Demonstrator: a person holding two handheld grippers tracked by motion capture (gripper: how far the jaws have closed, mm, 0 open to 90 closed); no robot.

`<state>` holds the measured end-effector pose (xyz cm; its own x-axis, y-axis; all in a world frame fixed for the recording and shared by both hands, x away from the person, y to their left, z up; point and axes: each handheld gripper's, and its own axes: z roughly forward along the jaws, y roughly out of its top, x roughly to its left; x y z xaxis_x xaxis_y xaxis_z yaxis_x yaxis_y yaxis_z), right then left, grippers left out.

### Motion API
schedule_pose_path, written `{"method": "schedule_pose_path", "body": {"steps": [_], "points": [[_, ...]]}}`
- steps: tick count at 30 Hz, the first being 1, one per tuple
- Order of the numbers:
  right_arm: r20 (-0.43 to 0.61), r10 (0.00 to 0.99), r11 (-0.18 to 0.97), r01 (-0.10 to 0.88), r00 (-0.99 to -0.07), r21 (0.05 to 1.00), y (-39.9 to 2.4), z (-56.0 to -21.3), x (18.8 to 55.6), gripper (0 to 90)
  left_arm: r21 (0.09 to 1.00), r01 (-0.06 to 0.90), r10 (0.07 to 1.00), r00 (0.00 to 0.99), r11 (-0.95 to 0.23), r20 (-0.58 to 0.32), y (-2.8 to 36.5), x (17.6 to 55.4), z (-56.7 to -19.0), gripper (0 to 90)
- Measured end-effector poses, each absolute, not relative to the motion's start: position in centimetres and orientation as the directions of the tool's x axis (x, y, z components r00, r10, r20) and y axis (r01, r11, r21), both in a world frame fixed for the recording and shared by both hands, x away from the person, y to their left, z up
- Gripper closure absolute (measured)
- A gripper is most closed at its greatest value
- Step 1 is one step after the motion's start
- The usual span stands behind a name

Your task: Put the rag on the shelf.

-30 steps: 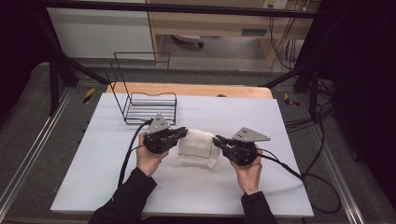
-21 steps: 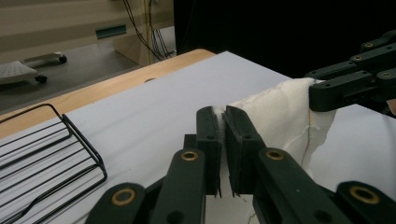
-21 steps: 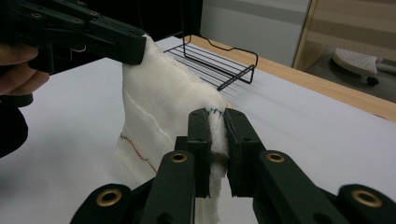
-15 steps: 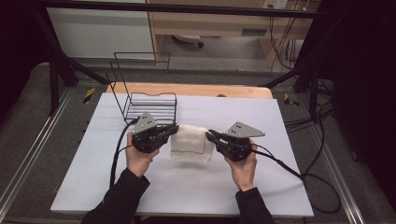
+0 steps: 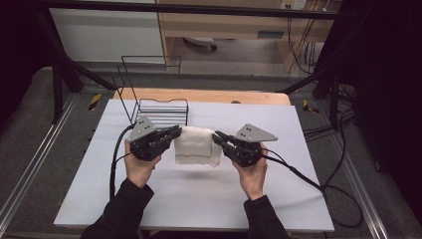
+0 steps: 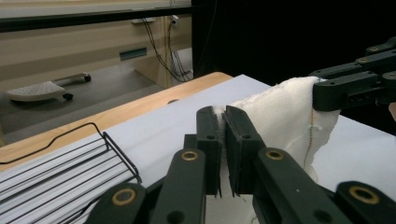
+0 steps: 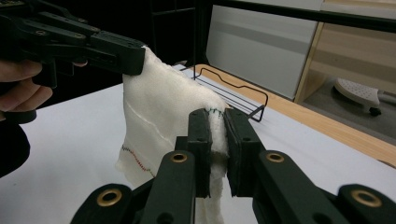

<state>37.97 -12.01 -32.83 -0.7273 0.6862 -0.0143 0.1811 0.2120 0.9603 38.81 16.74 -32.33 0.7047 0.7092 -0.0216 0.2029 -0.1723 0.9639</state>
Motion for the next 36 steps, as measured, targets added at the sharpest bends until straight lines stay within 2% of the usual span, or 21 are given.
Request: {"method": "schedule_pose_path", "body": {"steps": [17,36], "points": [[-0.057,0.682,0.156,0.069,-0.729,0.985,-10.5,-31.8,38.2,81.9,0.993,0.111,0.743,0.668,-0.049,-0.038,18.6,38.3,-31.5,84.8],[-0.093,0.677,0.12,-0.015,-0.73,0.993,-8.1,-29.8,39.1,82.0,0.999,0.034,0.775,0.632,0.008,-0.028,20.6,38.5,-29.8,84.8]]}}
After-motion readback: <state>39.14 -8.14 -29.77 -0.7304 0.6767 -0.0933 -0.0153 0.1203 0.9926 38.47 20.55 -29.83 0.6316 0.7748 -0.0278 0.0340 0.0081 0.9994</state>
